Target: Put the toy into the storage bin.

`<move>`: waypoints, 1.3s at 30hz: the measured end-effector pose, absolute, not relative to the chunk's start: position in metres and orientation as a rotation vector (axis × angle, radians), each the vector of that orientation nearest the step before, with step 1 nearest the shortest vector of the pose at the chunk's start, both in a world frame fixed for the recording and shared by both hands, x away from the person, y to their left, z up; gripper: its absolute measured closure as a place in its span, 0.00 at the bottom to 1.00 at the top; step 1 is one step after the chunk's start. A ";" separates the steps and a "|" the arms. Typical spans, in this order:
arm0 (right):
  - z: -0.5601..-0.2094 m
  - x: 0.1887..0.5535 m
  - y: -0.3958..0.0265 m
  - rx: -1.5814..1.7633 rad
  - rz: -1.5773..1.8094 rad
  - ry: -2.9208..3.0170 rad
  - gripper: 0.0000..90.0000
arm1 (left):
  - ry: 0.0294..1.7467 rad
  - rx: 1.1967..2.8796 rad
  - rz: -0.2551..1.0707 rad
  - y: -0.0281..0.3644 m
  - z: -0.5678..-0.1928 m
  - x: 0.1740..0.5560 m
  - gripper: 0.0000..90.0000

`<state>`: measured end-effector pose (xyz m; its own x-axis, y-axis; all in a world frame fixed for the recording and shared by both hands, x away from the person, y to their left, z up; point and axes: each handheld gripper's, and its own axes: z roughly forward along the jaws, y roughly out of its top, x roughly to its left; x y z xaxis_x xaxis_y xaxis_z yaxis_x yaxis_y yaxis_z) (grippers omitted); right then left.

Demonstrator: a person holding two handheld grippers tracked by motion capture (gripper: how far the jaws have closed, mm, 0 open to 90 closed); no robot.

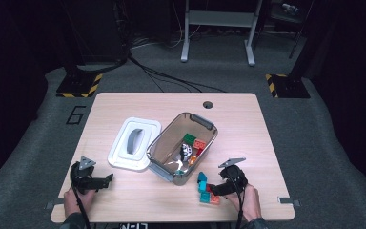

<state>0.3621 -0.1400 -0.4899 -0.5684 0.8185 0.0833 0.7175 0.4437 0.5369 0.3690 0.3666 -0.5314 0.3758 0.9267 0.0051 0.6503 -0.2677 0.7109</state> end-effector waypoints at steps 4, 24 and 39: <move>-0.491 0.365 -0.146 1.381 0.803 2.479 0.17 | 1.355 2.016 0.571 0.367 -0.531 0.369 0.00; -0.494 0.370 -0.129 1.380 0.770 2.455 0.18 | 1.354 2.015 0.571 0.367 -0.531 0.369 0.00; -0.495 0.369 -0.143 1.434 0.706 2.413 0.53 | 1.354 2.015 0.570 0.367 -0.531 0.369 0.00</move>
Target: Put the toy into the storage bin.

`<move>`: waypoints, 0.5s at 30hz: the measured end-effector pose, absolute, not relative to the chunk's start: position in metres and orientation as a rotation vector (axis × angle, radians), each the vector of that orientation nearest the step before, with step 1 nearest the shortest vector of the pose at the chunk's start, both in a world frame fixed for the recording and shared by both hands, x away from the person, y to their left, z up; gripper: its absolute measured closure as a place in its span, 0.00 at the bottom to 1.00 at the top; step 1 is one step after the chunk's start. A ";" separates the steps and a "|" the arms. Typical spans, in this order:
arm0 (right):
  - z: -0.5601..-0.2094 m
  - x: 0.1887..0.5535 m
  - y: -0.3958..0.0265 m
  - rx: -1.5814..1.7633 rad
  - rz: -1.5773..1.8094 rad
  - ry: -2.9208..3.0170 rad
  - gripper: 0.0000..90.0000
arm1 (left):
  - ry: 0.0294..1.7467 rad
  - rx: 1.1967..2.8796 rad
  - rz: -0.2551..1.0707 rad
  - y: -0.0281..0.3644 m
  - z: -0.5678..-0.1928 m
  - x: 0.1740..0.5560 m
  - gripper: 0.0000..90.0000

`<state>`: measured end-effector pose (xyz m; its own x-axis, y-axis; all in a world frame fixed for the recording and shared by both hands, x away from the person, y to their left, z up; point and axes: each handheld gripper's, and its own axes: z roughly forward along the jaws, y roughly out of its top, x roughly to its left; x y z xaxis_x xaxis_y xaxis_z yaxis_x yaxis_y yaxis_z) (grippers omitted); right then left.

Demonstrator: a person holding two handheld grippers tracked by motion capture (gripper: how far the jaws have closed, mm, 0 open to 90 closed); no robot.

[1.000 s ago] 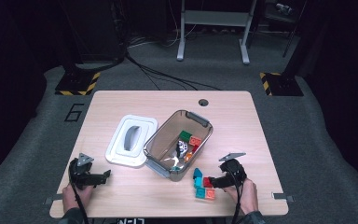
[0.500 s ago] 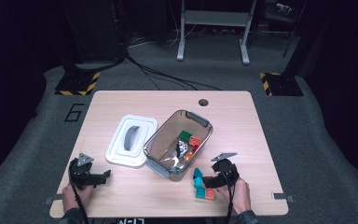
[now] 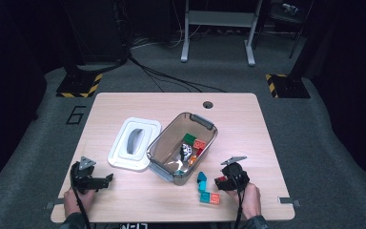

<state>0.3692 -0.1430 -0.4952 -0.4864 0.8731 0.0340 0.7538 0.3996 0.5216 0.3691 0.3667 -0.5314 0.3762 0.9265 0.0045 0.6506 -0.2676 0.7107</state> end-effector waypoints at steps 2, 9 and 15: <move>-0.496 0.369 -0.142 1.434 0.702 2.405 0.54 | 1.354 2.016 0.570 0.367 -0.531 0.369 0.00; -0.494 0.367 -0.145 1.425 0.700 2.399 0.58 | 1.354 2.016 0.569 0.367 -0.531 0.369 0.00; -0.494 0.367 -0.152 1.445 0.705 2.389 0.64 | 1.354 2.016 0.569 0.367 -0.531 0.369 0.00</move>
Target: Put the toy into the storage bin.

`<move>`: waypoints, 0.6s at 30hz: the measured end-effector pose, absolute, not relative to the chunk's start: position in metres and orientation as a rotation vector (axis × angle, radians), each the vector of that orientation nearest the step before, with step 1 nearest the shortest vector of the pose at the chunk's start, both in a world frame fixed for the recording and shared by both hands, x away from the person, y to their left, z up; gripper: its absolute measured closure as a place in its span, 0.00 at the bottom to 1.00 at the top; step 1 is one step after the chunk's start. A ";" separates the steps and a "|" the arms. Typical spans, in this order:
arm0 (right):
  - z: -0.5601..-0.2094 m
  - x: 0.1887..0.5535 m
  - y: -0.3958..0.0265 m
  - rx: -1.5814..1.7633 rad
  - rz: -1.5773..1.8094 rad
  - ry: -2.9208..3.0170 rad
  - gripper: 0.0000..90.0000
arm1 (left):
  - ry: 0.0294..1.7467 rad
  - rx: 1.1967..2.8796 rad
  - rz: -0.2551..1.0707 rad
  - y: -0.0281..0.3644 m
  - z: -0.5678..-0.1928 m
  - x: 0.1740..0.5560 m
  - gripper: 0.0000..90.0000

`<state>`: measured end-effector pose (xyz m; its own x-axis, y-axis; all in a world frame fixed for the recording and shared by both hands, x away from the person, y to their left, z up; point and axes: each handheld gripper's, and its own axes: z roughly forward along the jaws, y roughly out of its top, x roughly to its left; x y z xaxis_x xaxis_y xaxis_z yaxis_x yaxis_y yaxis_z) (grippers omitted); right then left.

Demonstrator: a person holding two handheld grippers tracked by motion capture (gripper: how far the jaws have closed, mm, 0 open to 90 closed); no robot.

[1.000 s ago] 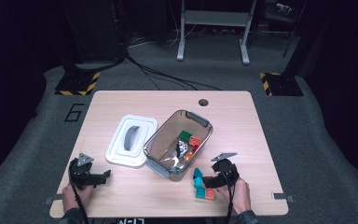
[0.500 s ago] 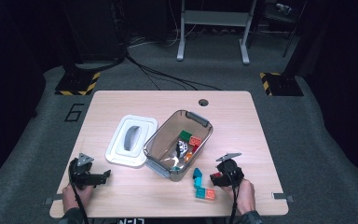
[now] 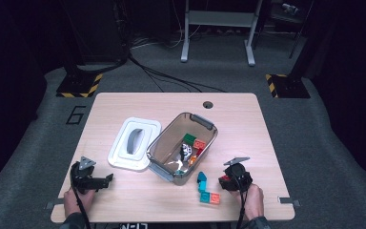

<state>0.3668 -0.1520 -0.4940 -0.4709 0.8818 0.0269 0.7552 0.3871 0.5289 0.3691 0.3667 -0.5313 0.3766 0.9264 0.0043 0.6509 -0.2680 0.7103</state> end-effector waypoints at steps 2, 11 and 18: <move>-0.495 0.367 -0.153 1.458 0.706 2.385 0.64 | 1.354 2.016 0.570 0.367 -0.531 0.369 0.00; -0.497 0.370 -0.156 1.469 0.712 2.396 0.64 | 1.354 2.011 0.574 0.366 -0.532 0.369 0.00; -0.495 0.372 -0.158 1.487 0.724 2.385 0.65 | 1.354 2.012 0.574 0.366 -0.532 0.369 0.00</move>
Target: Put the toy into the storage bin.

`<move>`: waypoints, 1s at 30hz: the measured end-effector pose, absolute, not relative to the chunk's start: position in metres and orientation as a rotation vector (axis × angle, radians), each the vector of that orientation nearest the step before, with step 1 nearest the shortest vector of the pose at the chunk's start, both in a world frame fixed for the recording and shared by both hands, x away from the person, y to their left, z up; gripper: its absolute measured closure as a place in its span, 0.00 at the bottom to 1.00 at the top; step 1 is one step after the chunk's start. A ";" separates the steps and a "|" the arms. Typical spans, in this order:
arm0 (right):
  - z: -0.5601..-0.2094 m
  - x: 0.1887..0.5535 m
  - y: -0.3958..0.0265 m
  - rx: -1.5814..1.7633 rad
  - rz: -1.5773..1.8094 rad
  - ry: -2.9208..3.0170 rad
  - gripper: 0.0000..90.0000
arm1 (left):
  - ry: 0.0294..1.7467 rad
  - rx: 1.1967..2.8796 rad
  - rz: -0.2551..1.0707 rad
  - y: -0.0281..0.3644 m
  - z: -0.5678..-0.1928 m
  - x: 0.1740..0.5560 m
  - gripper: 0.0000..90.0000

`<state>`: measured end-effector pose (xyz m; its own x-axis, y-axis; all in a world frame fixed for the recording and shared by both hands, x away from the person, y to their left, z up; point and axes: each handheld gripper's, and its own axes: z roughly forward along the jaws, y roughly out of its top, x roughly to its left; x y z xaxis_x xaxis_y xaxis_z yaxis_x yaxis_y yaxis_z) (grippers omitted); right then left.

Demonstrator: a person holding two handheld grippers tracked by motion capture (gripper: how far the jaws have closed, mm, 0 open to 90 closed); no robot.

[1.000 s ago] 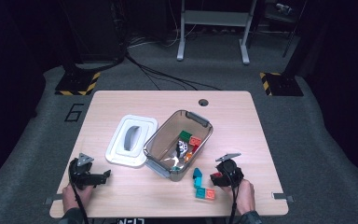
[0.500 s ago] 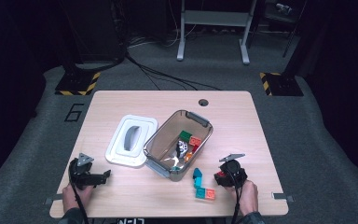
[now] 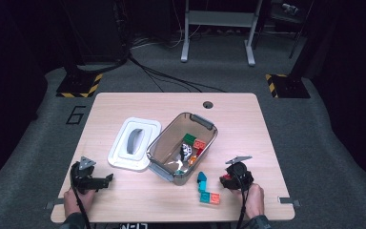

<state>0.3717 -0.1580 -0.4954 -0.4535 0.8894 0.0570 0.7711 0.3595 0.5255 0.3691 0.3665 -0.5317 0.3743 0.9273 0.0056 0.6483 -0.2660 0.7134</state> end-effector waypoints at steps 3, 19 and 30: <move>-0.492 0.372 -0.160 1.492 0.741 2.371 0.65 | 1.354 2.012 0.574 0.367 -0.532 0.369 0.00; -0.461 0.380 -0.157 1.417 0.826 2.331 0.65 | 1.354 2.015 0.571 0.367 -0.531 0.369 0.00; -0.441 0.385 -0.155 1.395 0.862 2.311 0.65 | 1.355 2.015 0.572 0.366 -0.531 0.369 0.00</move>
<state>0.3845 -0.1554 -0.4413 -0.4796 0.8763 0.0454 0.6918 0.3457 0.6340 0.3689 0.3665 -0.5313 0.3747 0.9271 0.0056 0.6506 -0.2672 0.7108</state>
